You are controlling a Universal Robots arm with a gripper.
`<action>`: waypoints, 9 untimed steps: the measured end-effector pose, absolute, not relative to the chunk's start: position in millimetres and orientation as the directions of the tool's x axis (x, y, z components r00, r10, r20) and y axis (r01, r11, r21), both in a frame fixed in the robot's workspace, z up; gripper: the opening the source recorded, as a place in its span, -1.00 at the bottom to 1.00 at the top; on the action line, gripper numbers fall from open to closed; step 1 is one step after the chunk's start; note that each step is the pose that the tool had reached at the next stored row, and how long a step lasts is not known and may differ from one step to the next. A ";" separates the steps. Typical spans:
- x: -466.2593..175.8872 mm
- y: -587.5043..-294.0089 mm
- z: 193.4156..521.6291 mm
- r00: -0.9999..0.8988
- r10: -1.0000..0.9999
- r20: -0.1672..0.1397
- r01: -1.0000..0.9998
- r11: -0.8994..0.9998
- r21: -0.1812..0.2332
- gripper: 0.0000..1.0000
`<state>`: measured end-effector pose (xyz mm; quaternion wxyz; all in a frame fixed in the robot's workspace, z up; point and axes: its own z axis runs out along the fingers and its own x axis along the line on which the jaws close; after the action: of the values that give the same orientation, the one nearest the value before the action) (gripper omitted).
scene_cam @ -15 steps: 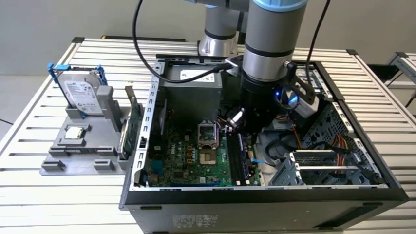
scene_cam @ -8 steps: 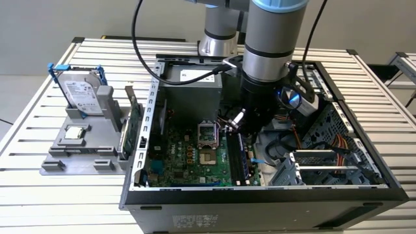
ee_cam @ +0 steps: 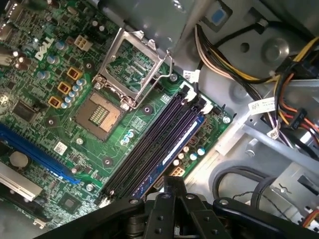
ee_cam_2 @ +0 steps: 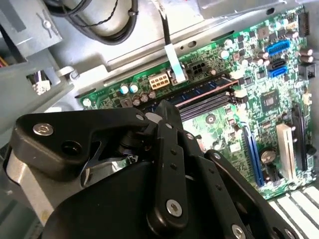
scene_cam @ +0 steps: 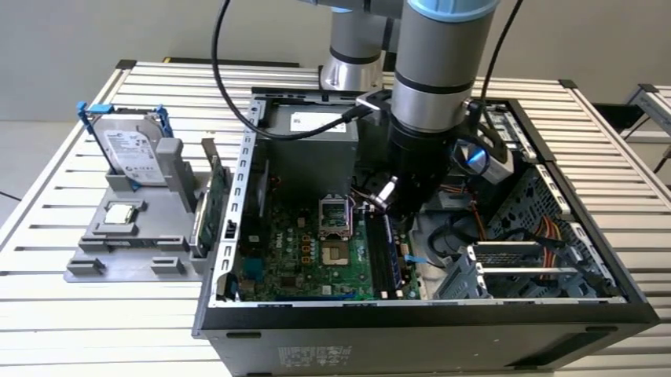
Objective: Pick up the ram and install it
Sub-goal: 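Press down the ram until it locks into place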
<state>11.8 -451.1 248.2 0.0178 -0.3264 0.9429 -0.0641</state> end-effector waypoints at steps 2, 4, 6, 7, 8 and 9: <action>11.7 -451.2 247.5 -0.766 -0.643 0.008 -0.638 0.759 -0.132 -1.00; 11.7 -451.2 246.8 -0.746 -0.666 0.008 -0.661 0.739 -0.132 -1.00; 11.7 -451.1 246.8 -0.734 -0.679 0.013 -0.675 0.727 -0.127 -1.00; 11.6 -451.1 246.7 -0.729 -0.684 0.018 -0.681 0.722 -0.122 -1.00; 11.6 -451.2 246.7 -0.724 -0.689 0.024 -0.687 0.717 -0.116 -1.00; 11.6 -451.2 246.7 -0.719 -0.694 0.032 -0.693 0.713 -0.109 -1.00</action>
<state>11.6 -451.2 246.7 0.0057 -0.3747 0.9254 -0.0566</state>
